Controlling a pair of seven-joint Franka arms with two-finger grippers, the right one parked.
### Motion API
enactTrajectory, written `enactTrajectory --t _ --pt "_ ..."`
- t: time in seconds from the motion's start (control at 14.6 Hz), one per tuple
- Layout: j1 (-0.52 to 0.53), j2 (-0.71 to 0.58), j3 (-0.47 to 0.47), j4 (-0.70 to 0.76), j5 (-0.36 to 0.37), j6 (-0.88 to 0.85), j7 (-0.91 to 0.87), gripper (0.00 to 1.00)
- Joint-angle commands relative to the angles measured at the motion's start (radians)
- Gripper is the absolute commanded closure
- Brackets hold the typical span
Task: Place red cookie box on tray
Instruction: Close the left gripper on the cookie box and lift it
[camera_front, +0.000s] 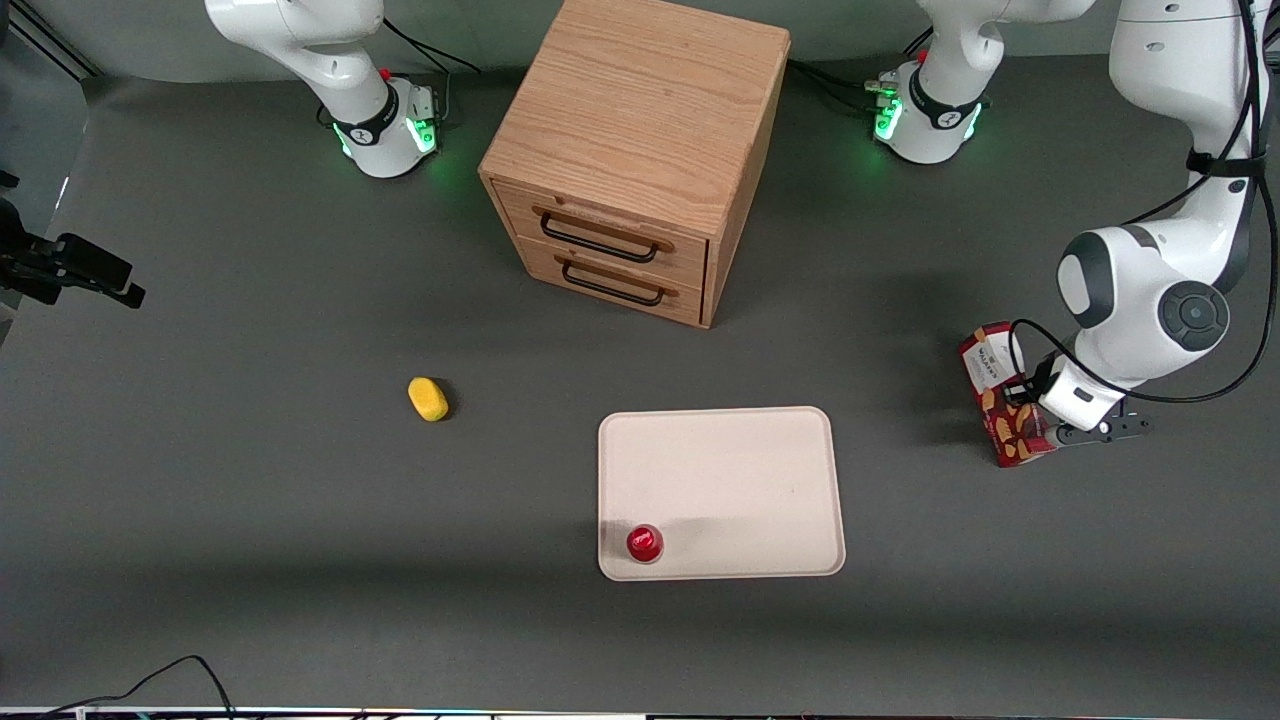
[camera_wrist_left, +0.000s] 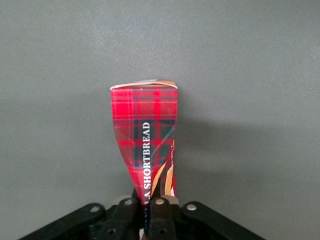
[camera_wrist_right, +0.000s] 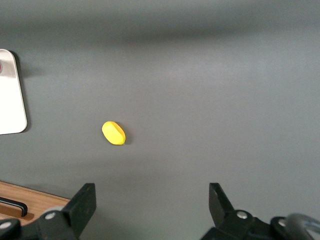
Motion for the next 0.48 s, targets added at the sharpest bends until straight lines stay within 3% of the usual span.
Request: enactTrajectory --t 0.0,0.21,0.41 --pt "-0.011 -0.071 0.005 -0.001 -0.017 -0.1 0.015 1.0" --pt "-0.015 -0.189 0.005 0.078 -0.014 -0.385 0.0 1.0" --pt "-0.024 -0.235 0.003 0.317 -0.006 -0.759 -0.031 1.0"
